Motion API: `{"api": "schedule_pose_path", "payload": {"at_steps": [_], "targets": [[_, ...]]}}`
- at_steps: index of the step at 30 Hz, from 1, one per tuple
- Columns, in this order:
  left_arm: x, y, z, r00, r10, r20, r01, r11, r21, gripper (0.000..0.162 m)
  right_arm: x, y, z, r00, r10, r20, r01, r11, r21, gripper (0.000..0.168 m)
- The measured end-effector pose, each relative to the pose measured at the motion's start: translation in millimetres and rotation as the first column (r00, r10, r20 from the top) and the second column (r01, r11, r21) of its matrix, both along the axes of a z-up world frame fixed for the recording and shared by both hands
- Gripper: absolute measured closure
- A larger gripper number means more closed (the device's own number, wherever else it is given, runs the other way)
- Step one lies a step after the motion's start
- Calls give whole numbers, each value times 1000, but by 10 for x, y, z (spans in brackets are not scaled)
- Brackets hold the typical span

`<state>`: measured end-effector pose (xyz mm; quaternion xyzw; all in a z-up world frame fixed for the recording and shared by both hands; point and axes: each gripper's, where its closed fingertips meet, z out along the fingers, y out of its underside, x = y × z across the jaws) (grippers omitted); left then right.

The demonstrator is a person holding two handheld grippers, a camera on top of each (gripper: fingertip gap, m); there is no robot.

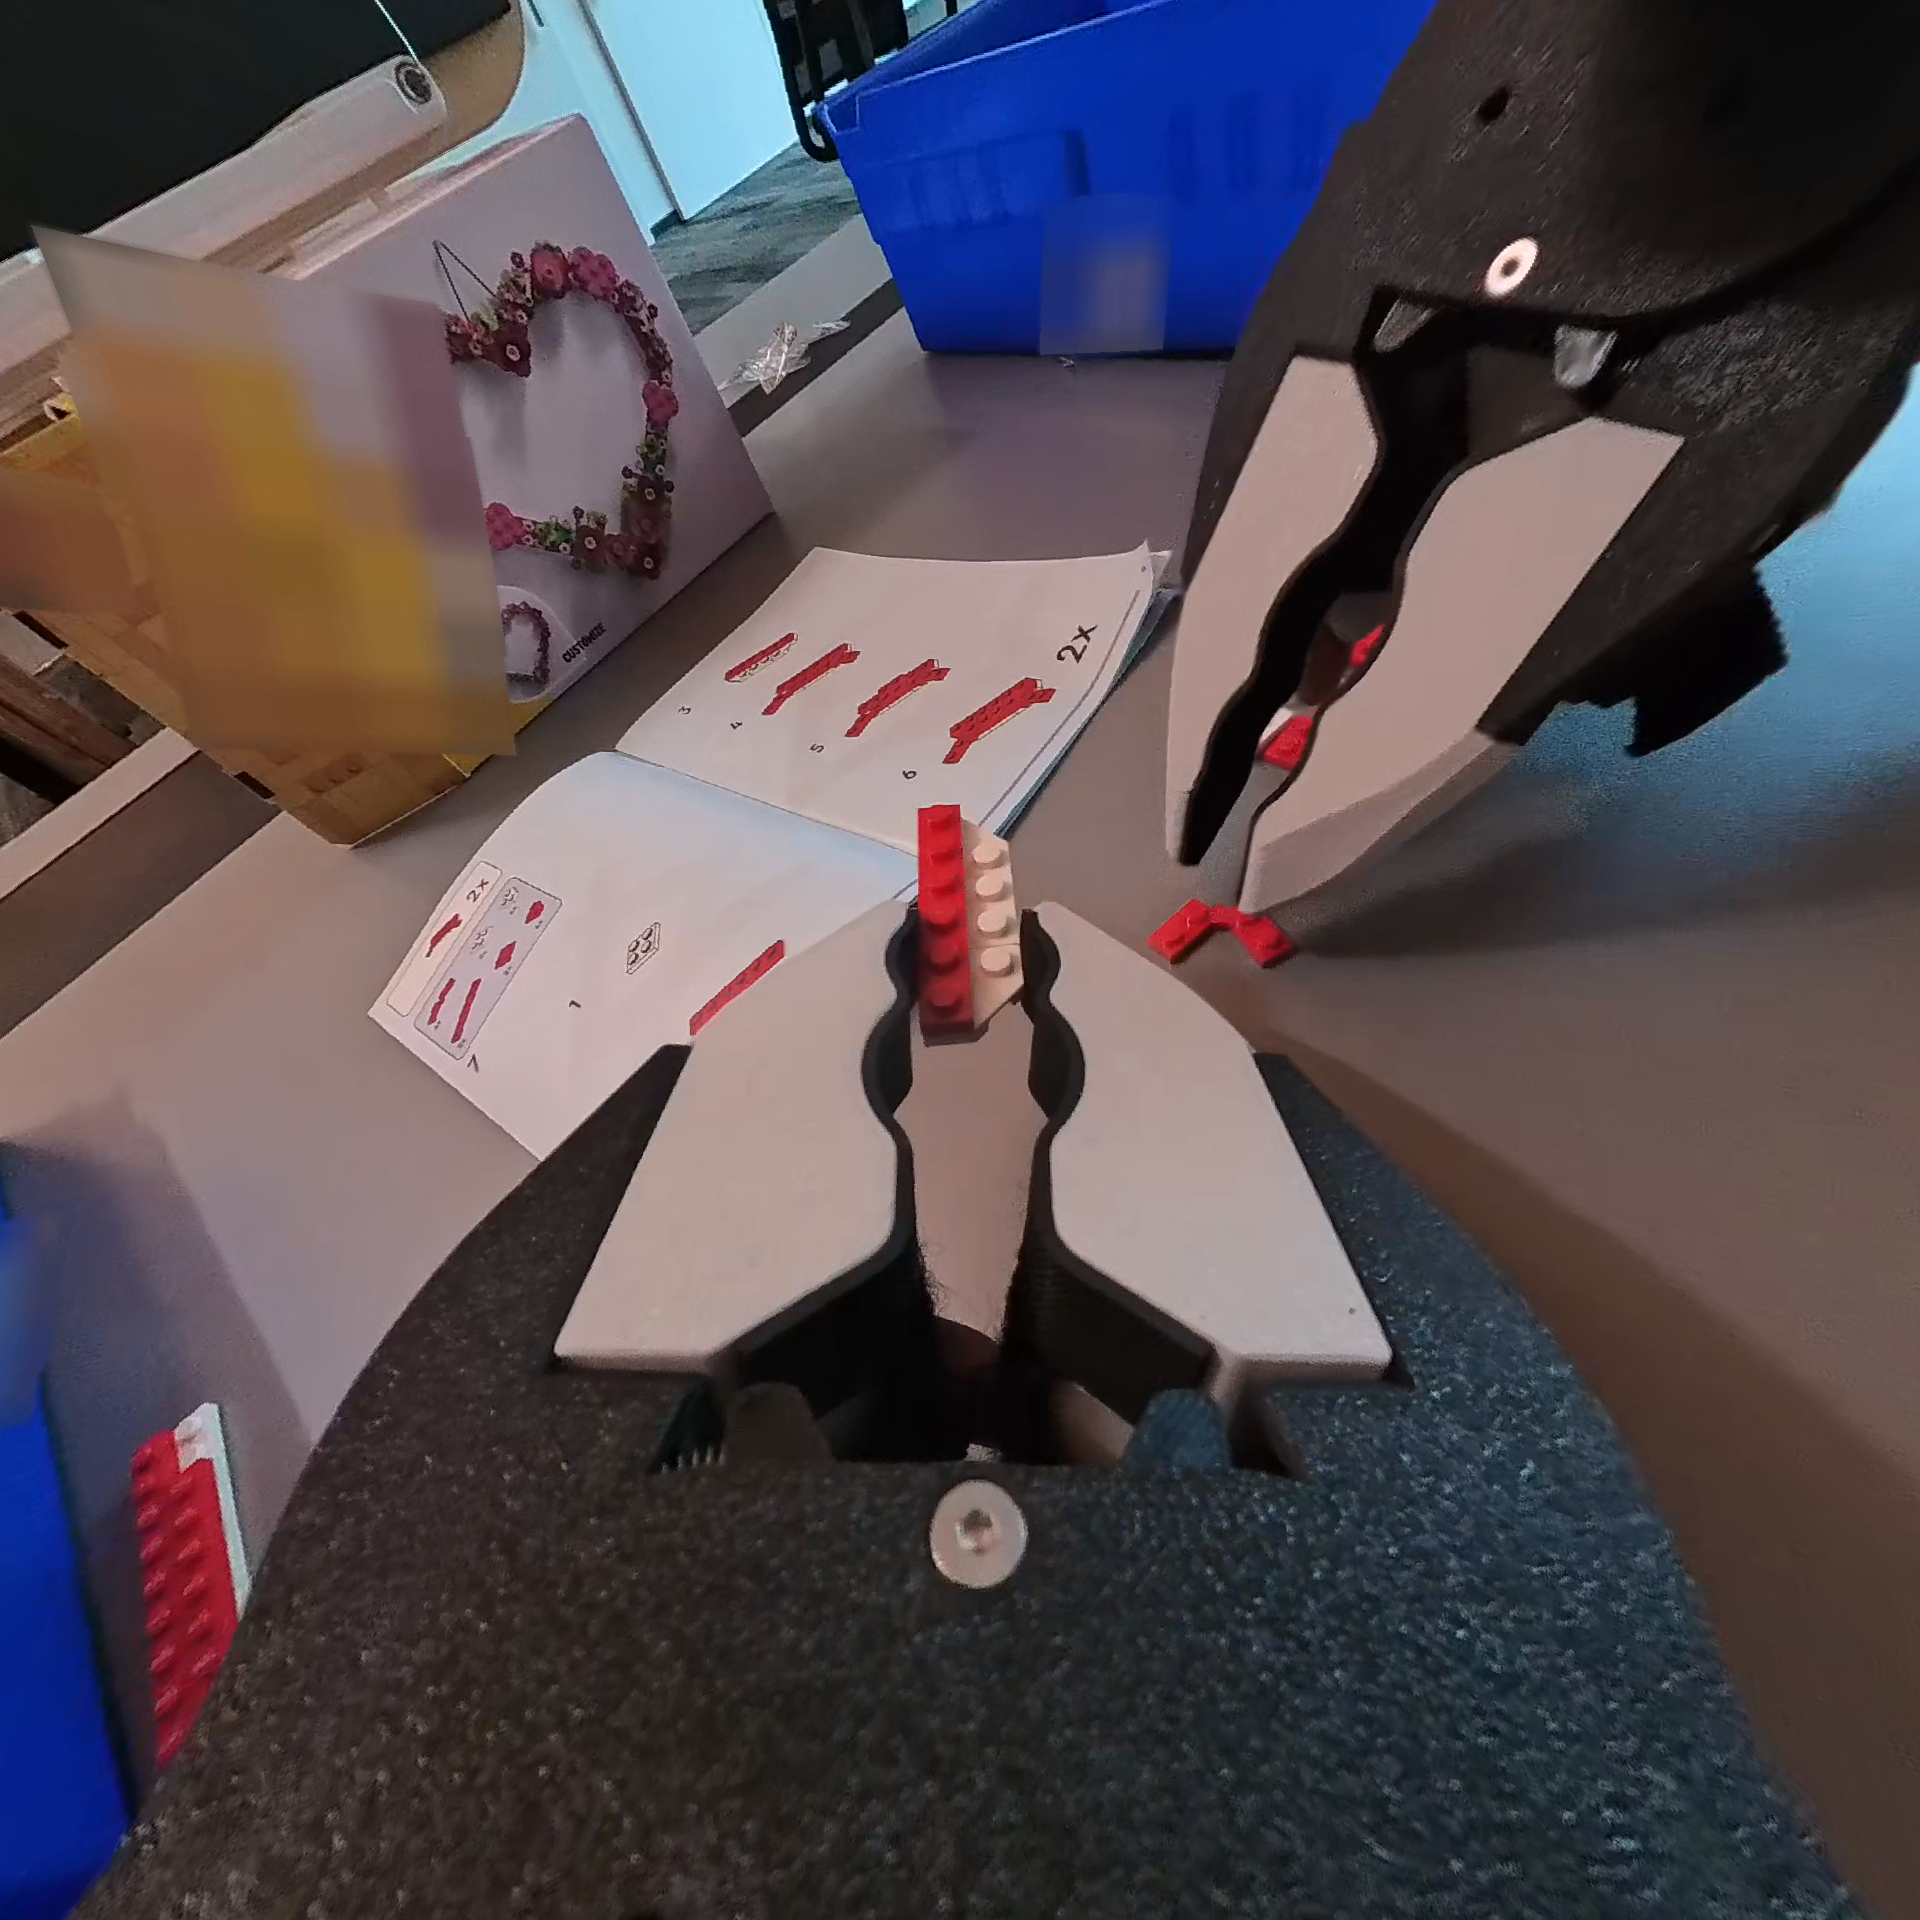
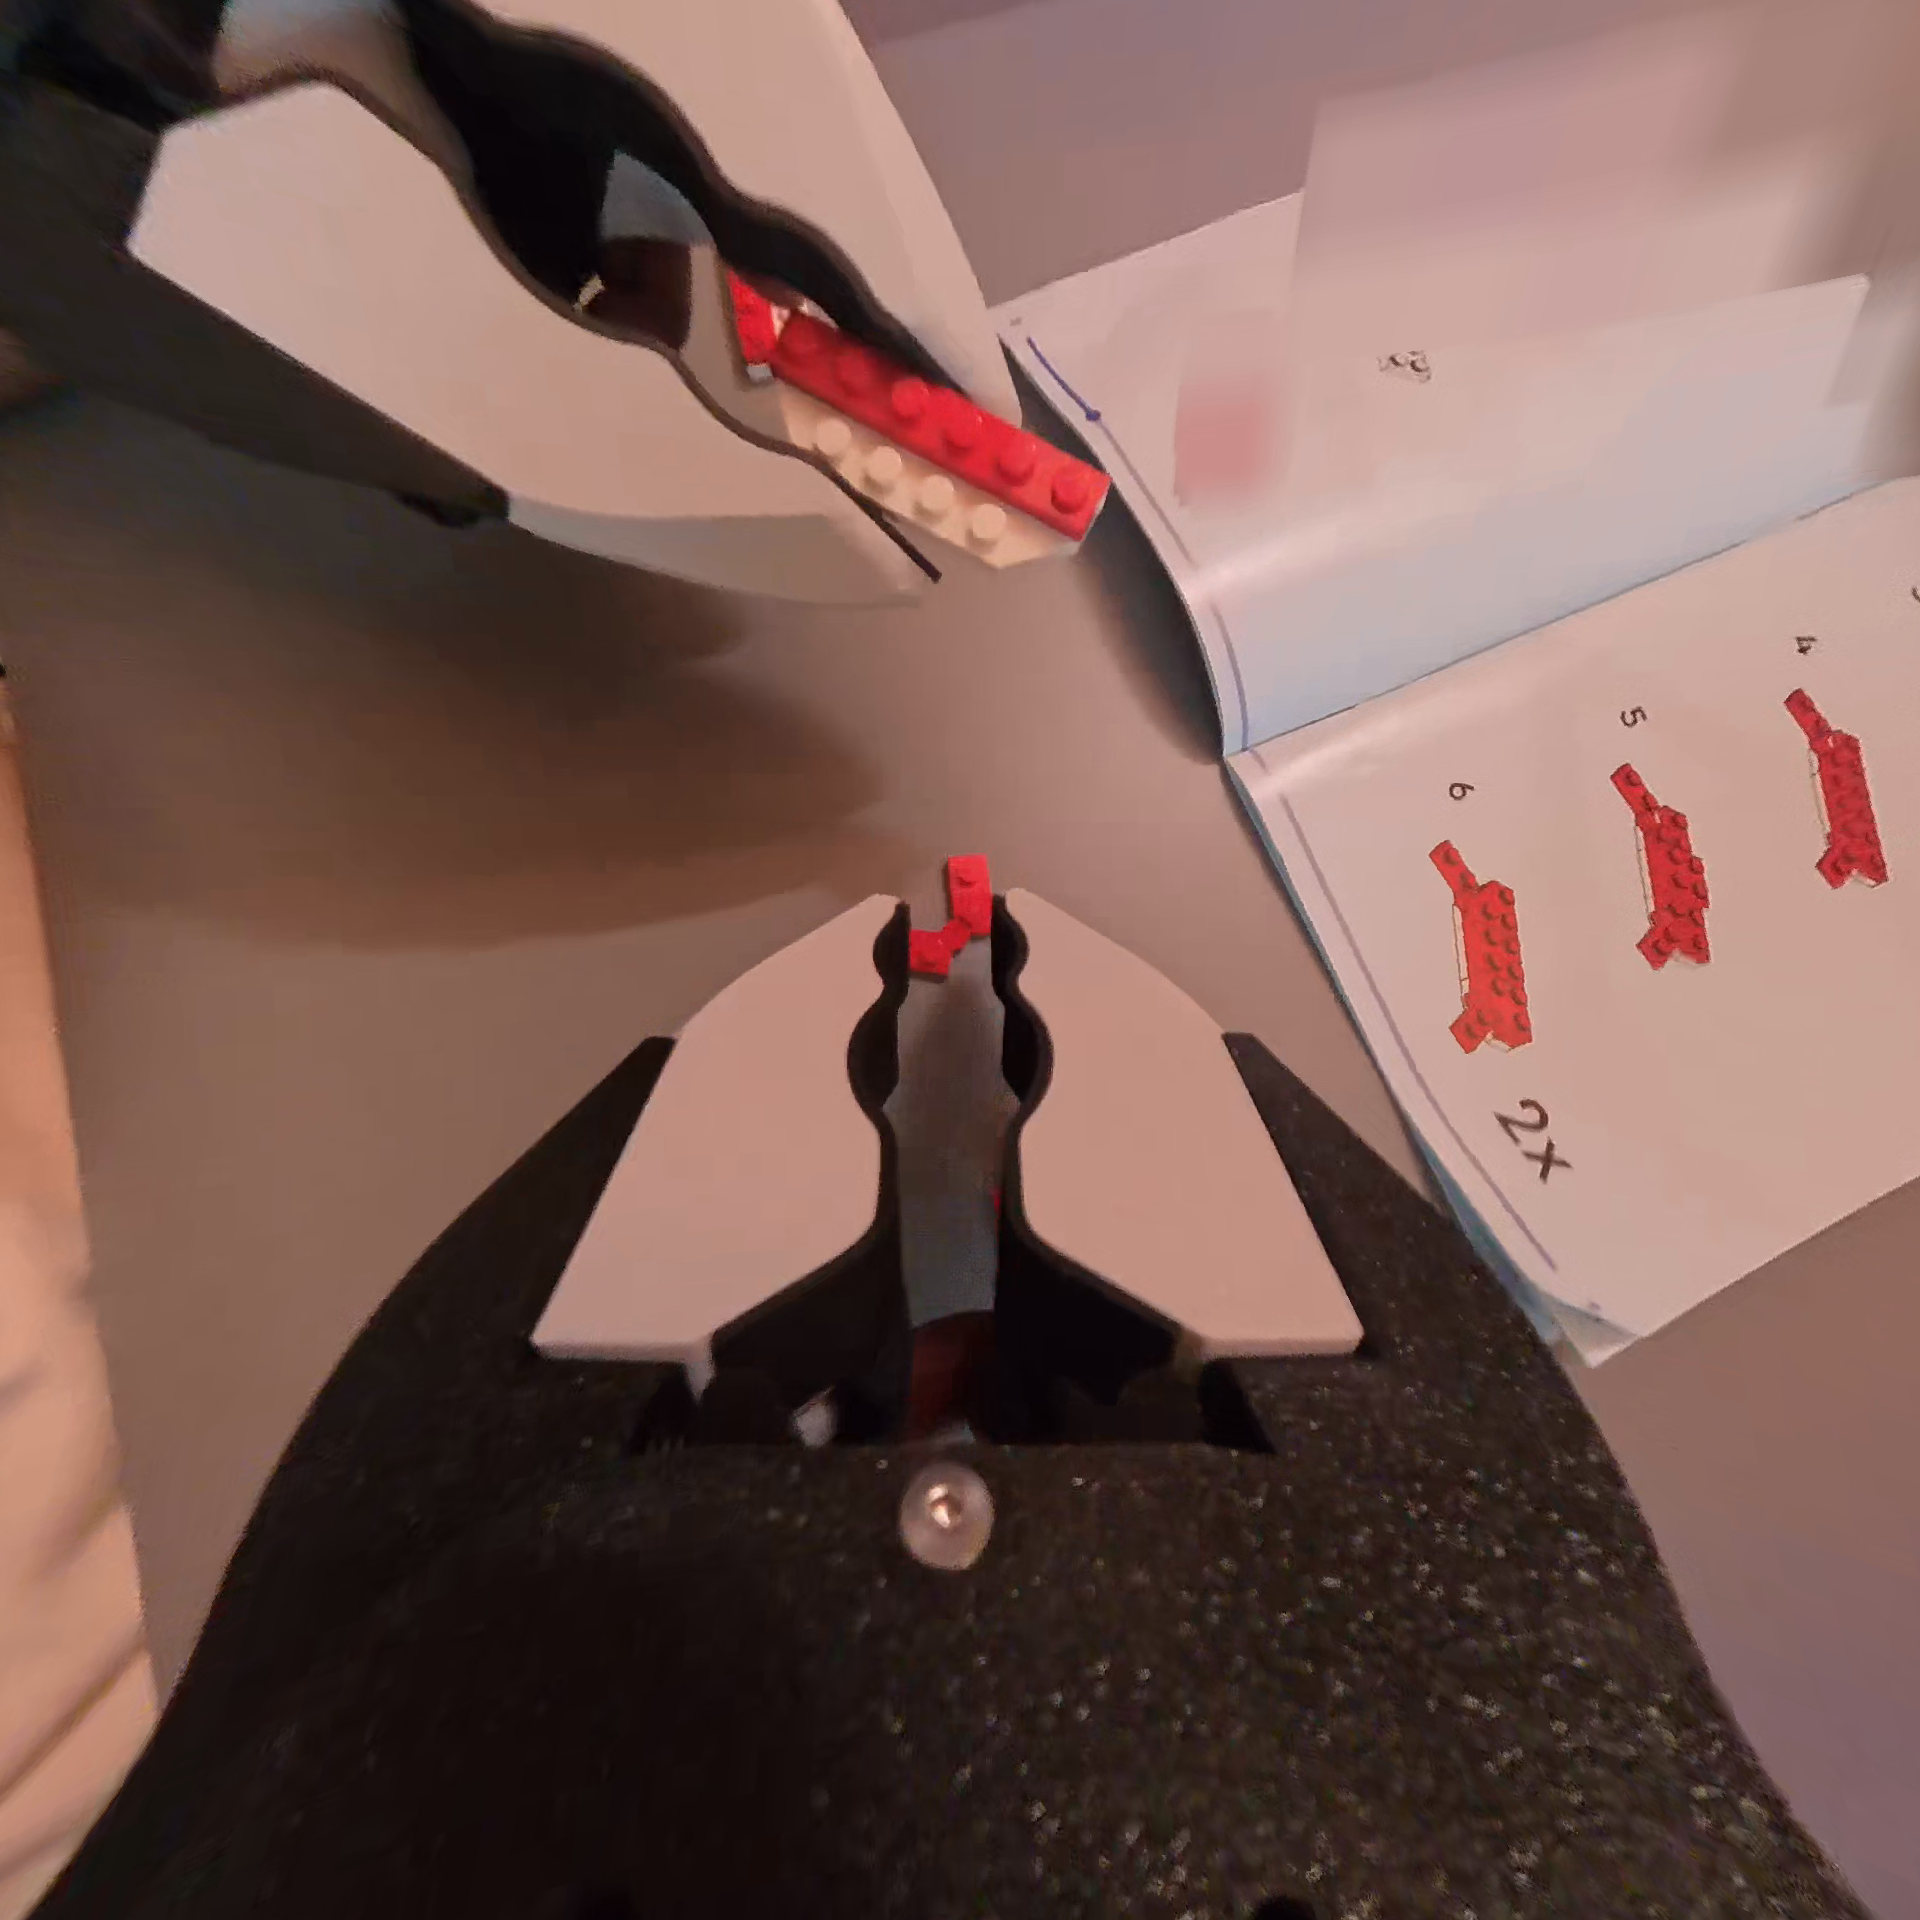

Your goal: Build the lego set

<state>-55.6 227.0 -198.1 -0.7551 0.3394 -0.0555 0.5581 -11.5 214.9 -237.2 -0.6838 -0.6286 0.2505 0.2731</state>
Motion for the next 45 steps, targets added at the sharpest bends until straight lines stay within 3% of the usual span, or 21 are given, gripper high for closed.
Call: {"api": "schedule_pose_path", "payload": {"at_steps": [5, 9, 16, 21, 28, 31, 35, 39, 41, 43, 44, 45], "targets": [[26, -7, -11, 1000, -9, -3, 9, 1000, -3, 144, 43, 60, -100, 976, -212, 41, 213, 977, -26, 147], [40, -12, -14, 1000, -16, 0, 16, 1000, -4, 144, -29, 75, -105, 961, -275, 10, 275, 960, -49, 151], [28, -5, -5, 1000, -13, 5, 13, 1000, -4, 144, -72, 54, 2, 973, -232, -22, 230, 971, -57, 149], [33, -9, -17, 1000, -17, 0, 17, 1000, -8, 144, -127, 63, -101, 976, -218, 23, 219, 973, -72, 149], [33, -14, -8, 1000, -22, 9, 22, 1000, -9, 144, 12, 8, -46, 993, -90, 78, 93, 995, -27, 147], [33, -14, -13, 1000, -22, 7, 22, 1000, -11, 144, 9, -35, 2, 997, -49, 52, 53, 995, -87, 150], [36, -15, -21, 1000, -24, 2, 24, 1000, -12, 144, 103, -14, -98, 989, -7, 144, 17, 998, -68, 150], [45, -20, -24, 1000, -30, 2, 30, 999, -13, 144, 138, -166, -37, 985, 118, 124, -109, 991, -83, 144], [50, -24, -22, 999, -33, 5, 33, 999, -14, 144, 75, -267, 104, 983, 186, 3, -185, 977, -107, 139], [53, -25, -22, 999, -35, 10, 35, 999, -16, 144, 66, -191, 148, 991, 129, -32, -132, 982, -134, 140], [52, -24, -21, 999, -35, 11, 35, 999, -17, 144, 130, -116, 98, 994, 106, 26, -103, 989, -104, 140], [52, -24, -21, 999, -35, 11, 35, 999, -16, 144, 122, -101, 174, 993, 121, -19, -122, 991, -55, 140]]}}
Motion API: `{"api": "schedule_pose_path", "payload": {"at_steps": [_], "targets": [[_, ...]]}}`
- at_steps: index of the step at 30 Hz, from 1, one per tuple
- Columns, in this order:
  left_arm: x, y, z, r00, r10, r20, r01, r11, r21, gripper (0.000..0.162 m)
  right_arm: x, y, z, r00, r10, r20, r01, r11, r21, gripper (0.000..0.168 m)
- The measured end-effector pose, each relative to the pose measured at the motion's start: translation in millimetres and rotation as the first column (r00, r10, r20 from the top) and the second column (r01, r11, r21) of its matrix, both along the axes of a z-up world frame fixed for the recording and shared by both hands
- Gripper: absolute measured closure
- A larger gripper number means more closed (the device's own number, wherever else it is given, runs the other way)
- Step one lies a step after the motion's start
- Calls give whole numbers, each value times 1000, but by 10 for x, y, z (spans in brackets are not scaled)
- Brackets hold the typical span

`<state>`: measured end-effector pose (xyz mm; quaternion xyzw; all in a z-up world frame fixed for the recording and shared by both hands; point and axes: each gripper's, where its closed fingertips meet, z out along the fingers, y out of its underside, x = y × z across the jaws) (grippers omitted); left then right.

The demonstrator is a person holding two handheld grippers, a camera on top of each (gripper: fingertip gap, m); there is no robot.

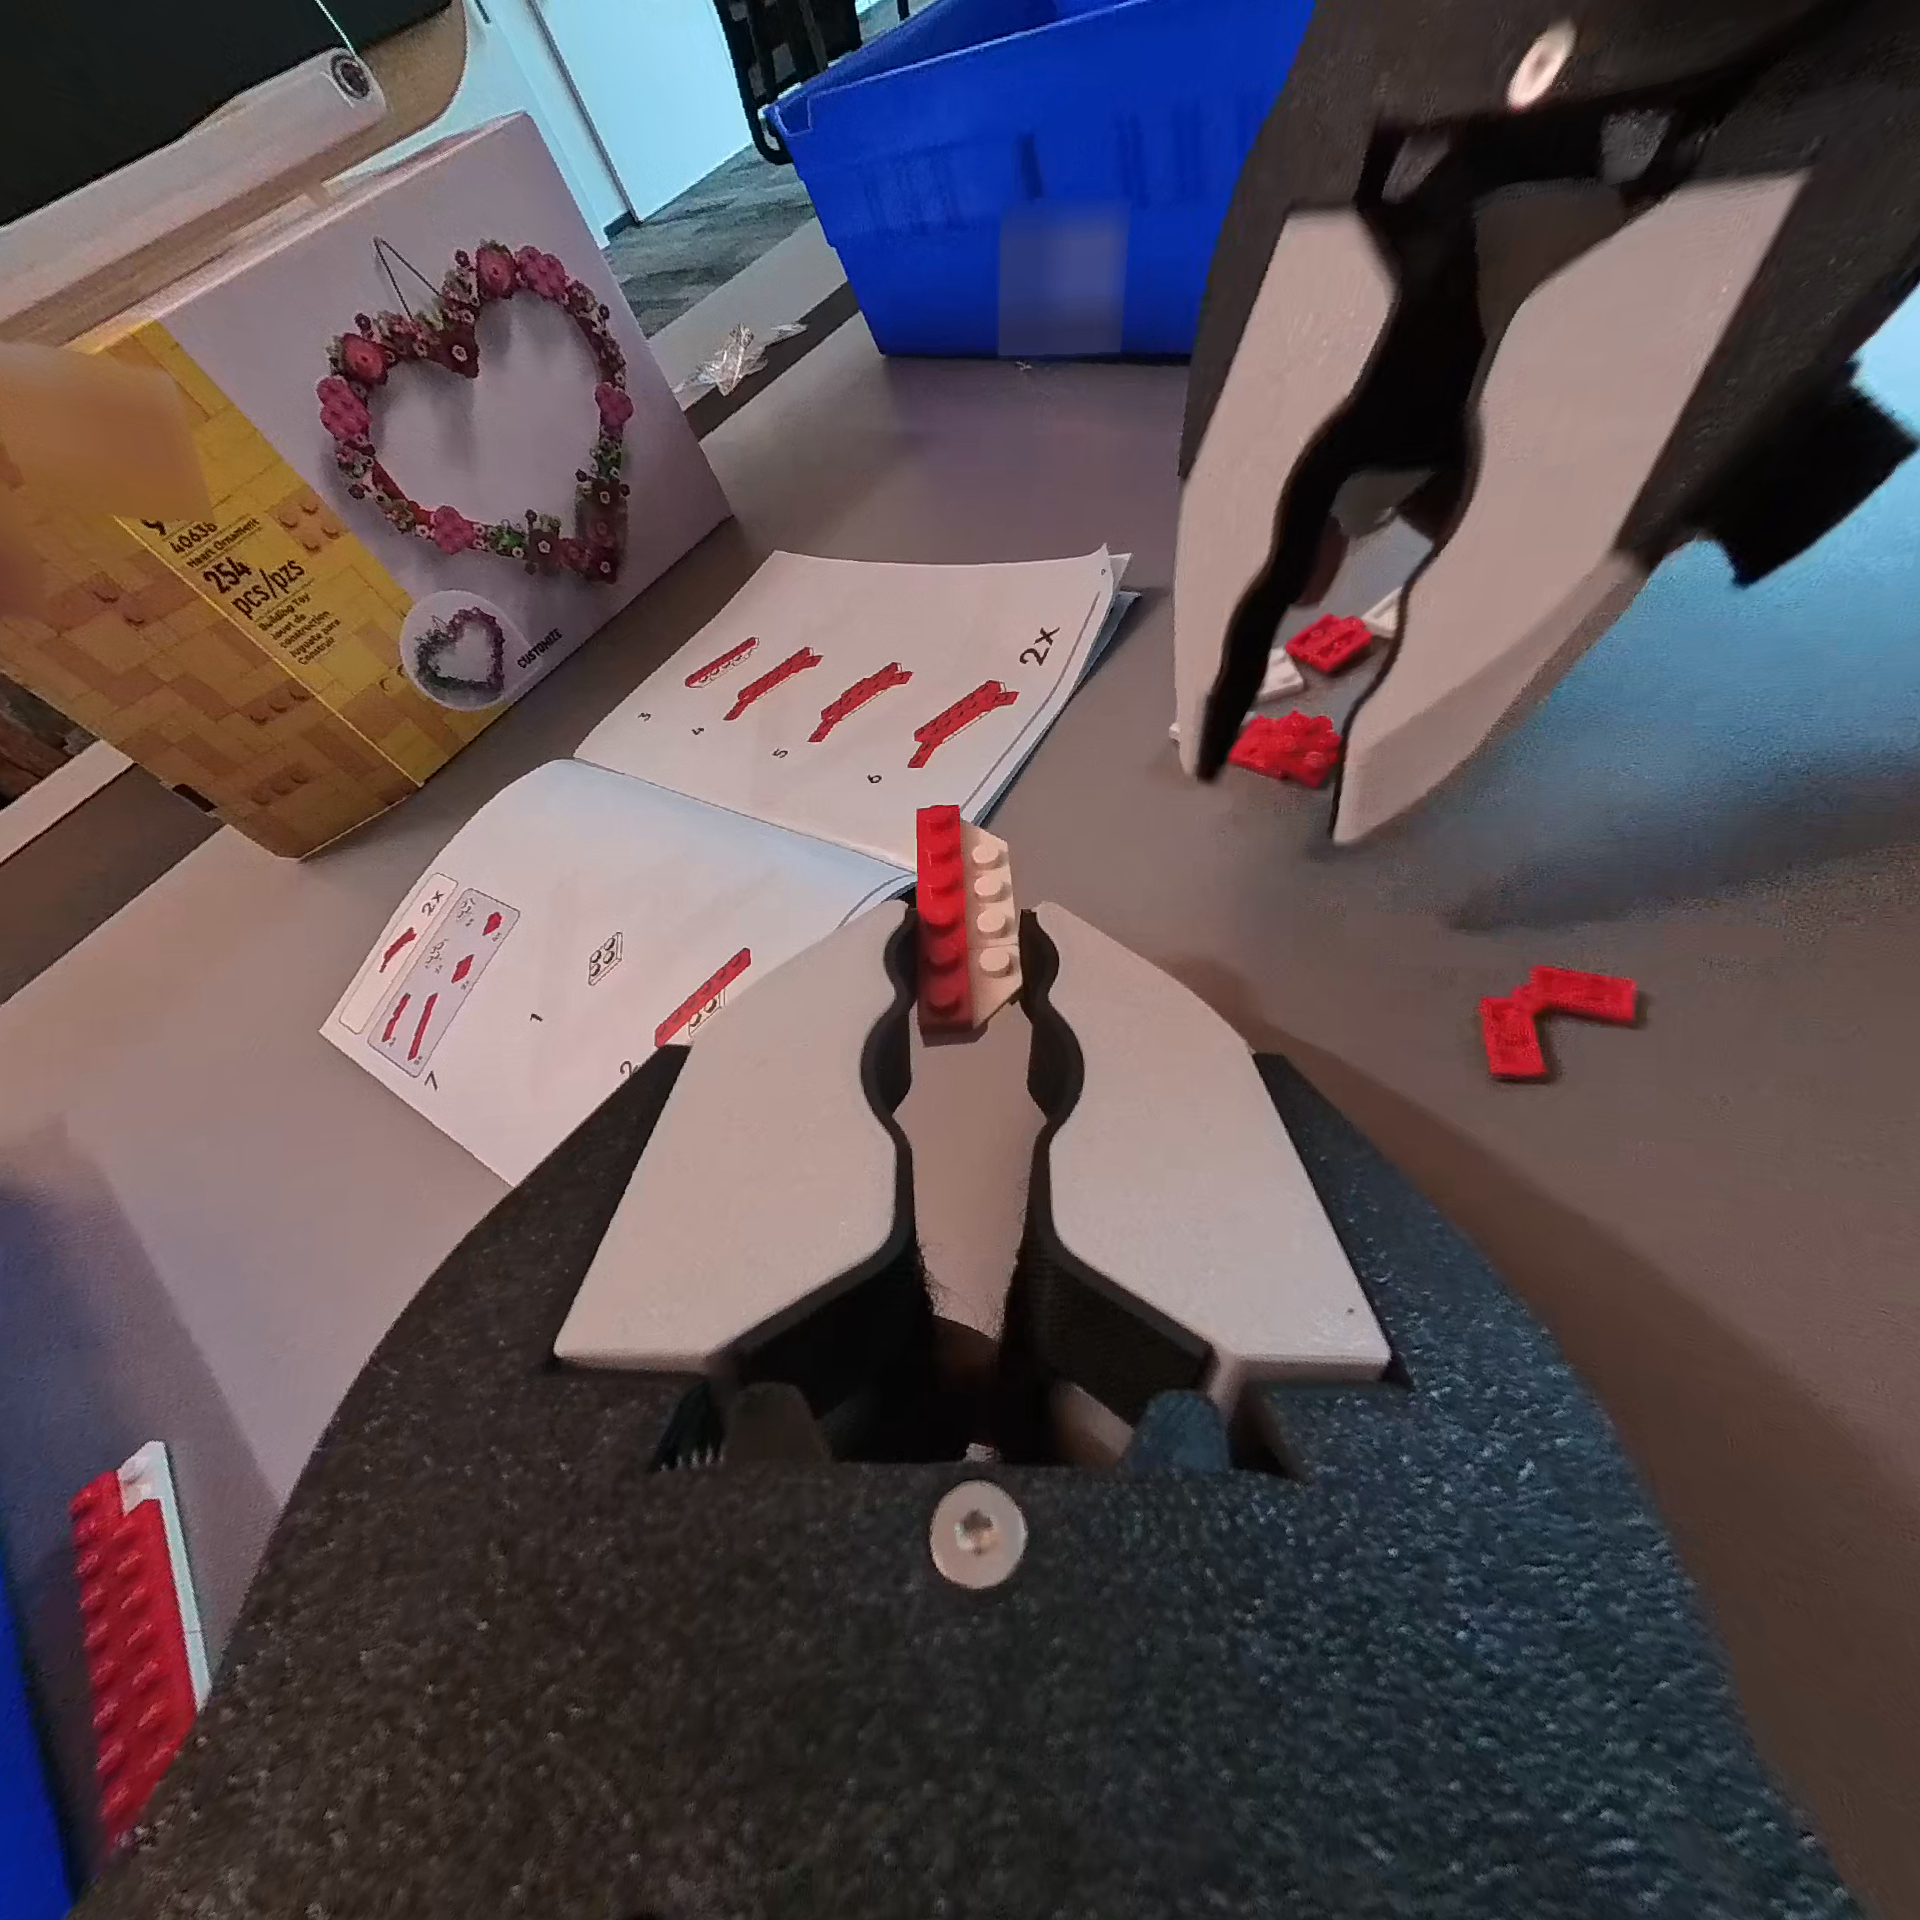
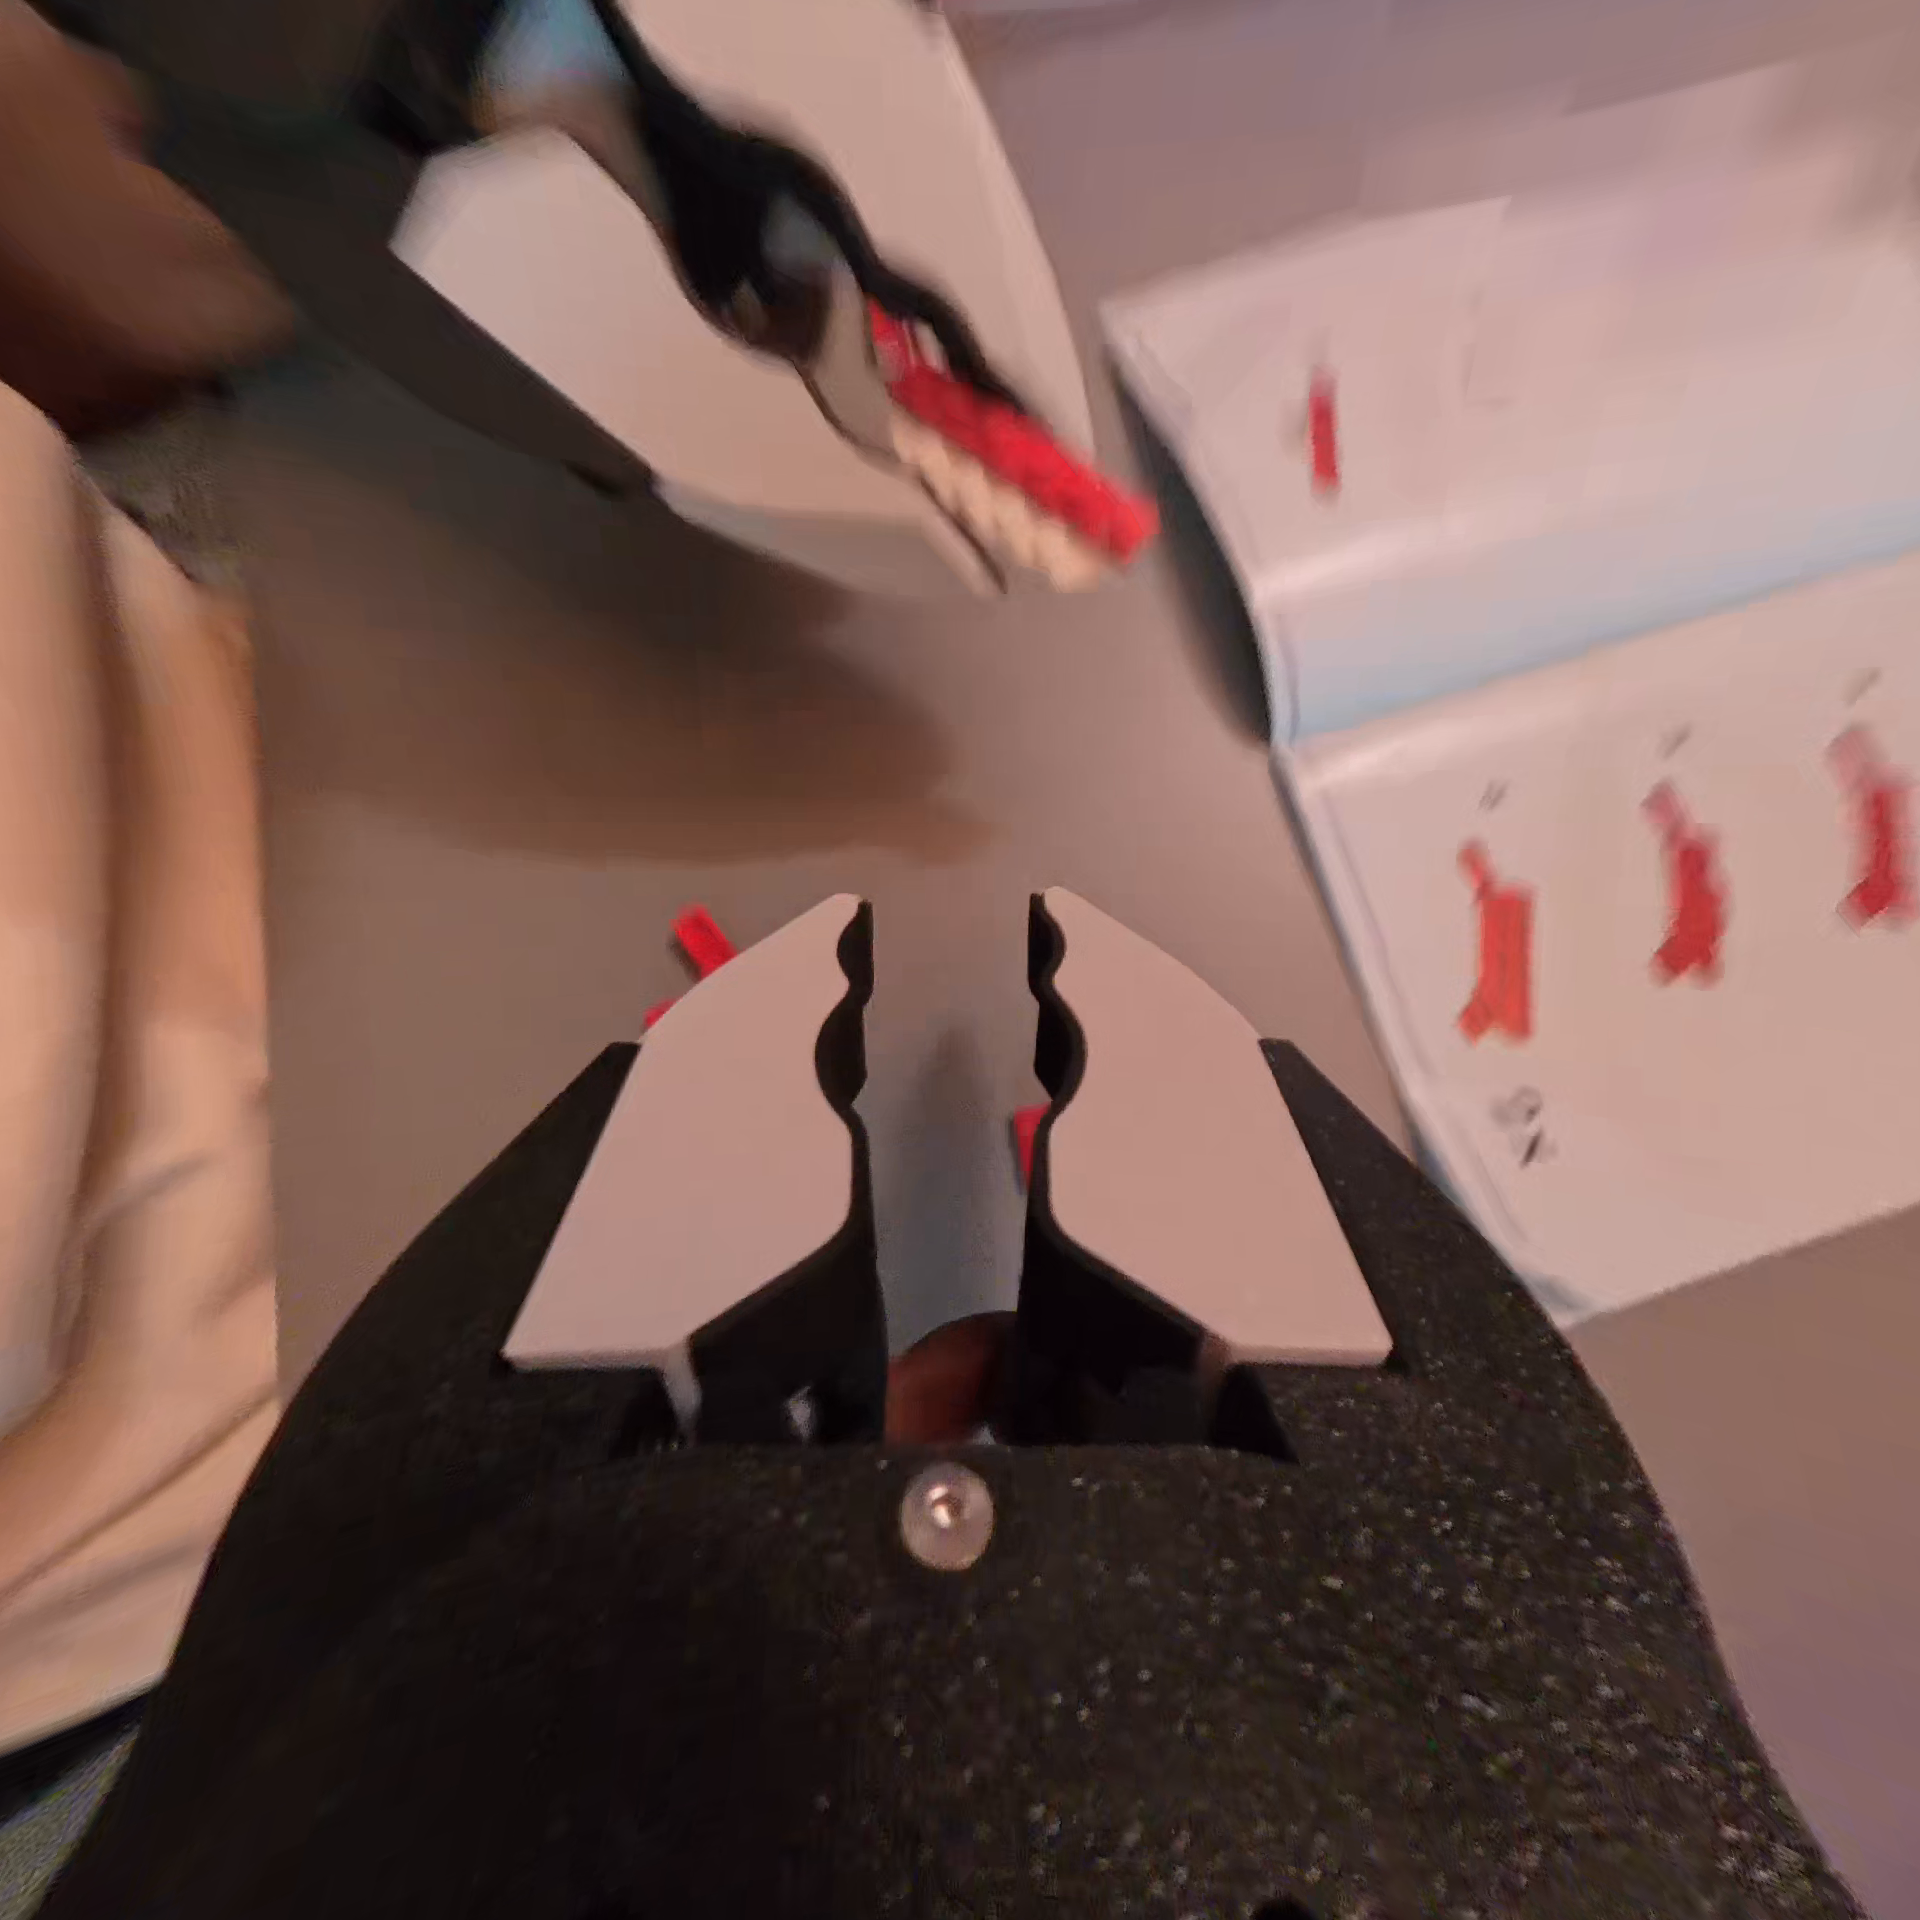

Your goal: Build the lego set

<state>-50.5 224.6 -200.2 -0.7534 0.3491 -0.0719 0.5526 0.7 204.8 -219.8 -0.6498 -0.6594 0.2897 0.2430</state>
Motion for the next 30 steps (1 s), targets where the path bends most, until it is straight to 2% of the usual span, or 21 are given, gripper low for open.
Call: {"api": "schedule_pose_path", "payload": {"at_steps": [1, 2, 3, 4, 6, 7, 8, 11, 13, 15, 22, 24, 26, 27, 28, 29, 30], "targets": [[0, 0, 0, 1000, 0, -1, 0, 1000, 0, 144, -79, -36, 239, 985, 14, -170, -13, 1000, 4, 144], [0, 1, -2, 1000, -1, -1, 1, 1000, 0, 144, -118, -104, 519, 941, 5, -339, -30, 997, -68, 150], [2, 1, -5, 1000, -1, -1, 1, 1000, -1, 144, -102, -170, 695, 907, -20, -421, -54, 985, -162, 152], [5, 0, -6, 1000, -3, -2, 3, 1000, -3, 144, -46, -297, 690, 914, 16, -406, -105, 974, -199, 153], [15, -6, -2, 1000, -9, -3, 9, 1000, 1, 144, 144, -400, 269, 982, 99, -162, -107, 993, -44, 152], [20, -10, 0, 1000, -11, -2, 11, 1000, 2, 144, 240, -465, 96, 989, 134, -63, -133, 991, 23, 151], [23, -12, 1, 1000, -13, -2, 13, 1000, 2, 144, 284, -554, 8, 988, 155, -23, -154, 988, 28, 151], [30, -11, -4, 1000, -14, -6, 14, 1000, 3, 144, 226, -737, -38, 985, 158, -74, -158, 987, 7, 146], [32, -9, -14, 1000, -14, -14, 14, 1000, 3, 144, 228, -684, -119, 987, 149, -54, -143, 984, 106, 142], [38, -8, -14, 1000, -16, -16, 16, 1000, 5, 144, 212, -683, -182, 988, 150, -44, -143, 980, 136, 142], [43, -8, -15, 1000, -17, -19, 17, 1000, 7, 144, 166, -616, -291, 995, 92, -50, -83, 984, 155, 152], [43, -9, -19, 1000, -18, -21, 18, 1000, 6, 144, 148, -654, -222, 992, 71, -103, -63, 995, 76, 152], [45, -10, -18, 1000, -19, -20, 20, 1000, 6, 144, 115, -707, -9, 974, -13, -226, -22, 988, -151, 153], [46, -10, -19, 1000, -20, -19, 20, 1000, 6, 144, 136, -731, 70, 968, -84, -236, -2, 939, -344, 153], [46, -10, -19, 1000, -20, -19, 21, 1000, 5, 144, 164, -700, 109, 965, -171, -199, 40, 845, -534, 152], [47, -11, -18, 1000, -21, -19, 21, 1000, 5, 144, 200, -558, 76, 947, -292, -131, 142, 751, -644, 152], [48, -11, -18, 1000, -22, -19, 22, 1000, 6, 144, 260, -421, 10, 926, -367, -82, 221, 707, -672, 135]]}}
